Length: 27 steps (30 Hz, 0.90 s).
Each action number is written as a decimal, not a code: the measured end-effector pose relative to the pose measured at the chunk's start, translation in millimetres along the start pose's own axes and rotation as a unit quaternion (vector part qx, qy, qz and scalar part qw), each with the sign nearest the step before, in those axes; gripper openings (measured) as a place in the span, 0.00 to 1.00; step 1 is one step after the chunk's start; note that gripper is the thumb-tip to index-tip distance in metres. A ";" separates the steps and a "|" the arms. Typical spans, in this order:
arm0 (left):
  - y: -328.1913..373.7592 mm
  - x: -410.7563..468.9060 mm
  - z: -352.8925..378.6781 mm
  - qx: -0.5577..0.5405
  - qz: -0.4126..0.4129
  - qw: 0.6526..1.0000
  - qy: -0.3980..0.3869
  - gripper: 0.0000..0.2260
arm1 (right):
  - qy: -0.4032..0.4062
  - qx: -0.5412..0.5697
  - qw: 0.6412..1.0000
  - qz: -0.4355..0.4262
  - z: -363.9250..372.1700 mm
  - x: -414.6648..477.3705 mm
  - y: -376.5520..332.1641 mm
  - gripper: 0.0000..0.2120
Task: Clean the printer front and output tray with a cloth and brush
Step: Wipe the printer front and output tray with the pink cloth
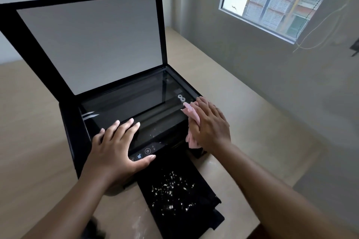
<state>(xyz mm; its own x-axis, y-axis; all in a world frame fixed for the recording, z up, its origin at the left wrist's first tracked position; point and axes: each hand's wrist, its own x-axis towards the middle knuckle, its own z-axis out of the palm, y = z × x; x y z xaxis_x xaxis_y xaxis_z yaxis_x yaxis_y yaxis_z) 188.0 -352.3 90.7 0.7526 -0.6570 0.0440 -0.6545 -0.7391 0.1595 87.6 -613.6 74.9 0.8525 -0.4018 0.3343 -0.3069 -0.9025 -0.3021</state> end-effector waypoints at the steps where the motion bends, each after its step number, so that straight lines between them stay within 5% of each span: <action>1: 0.3 -0.5 -0.6 0.002 0.001 1.000 -0.001 0.47 | -0.014 0.008 0.998 -0.054 -5.1 -2.7 7.9 0.23; 4: 1.5 -2.6 -1.6 0.000 -0.001 1.000 -0.002 0.46 | -0.065 0.057 0.980 -0.181 -22.7 -8.7 42.3 0.20; 9: 2.1 -1.9 -2.1 -0.002 -0.002 1.000 0.001 0.46 | 0.020 0.085 0.996 -0.012 -6.2 -8.7 24.8 0.19; 14: 1.6 -2.1 -2.0 -0.002 -0.001 1.000 -0.001 0.46 | -0.043 0.058 0.982 -0.172 -24.7 -18.8 58.1 0.20; 19: 1.3 -2.2 -1.1 -0.005 0.001 1.000 0.001 0.47 | 0.017 0.070 0.994 -0.079 -7.4 -21.0 39.3 0.19; 24: 0.6 -2.0 0.5 -0.010 0.000 1.000 0.003 0.46 | 0.049 0.029 0.975 -0.214 14.9 -45.1 44.5 0.26; 27: 0.0 -2.3 0.6 -0.009 0.001 1.000 0.003 0.46 | 0.046 0.018 0.976 -0.213 5.2 -43.0 67.9 0.24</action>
<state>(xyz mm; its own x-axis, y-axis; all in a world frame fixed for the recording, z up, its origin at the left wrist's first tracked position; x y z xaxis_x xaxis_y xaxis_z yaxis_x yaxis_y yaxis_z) 186.2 -350.8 90.0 0.7516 -0.6578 0.0497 -0.6549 -0.7349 0.1764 32.4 -656.8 35.4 0.8577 -0.0044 0.5141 0.0843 -0.9852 -0.1491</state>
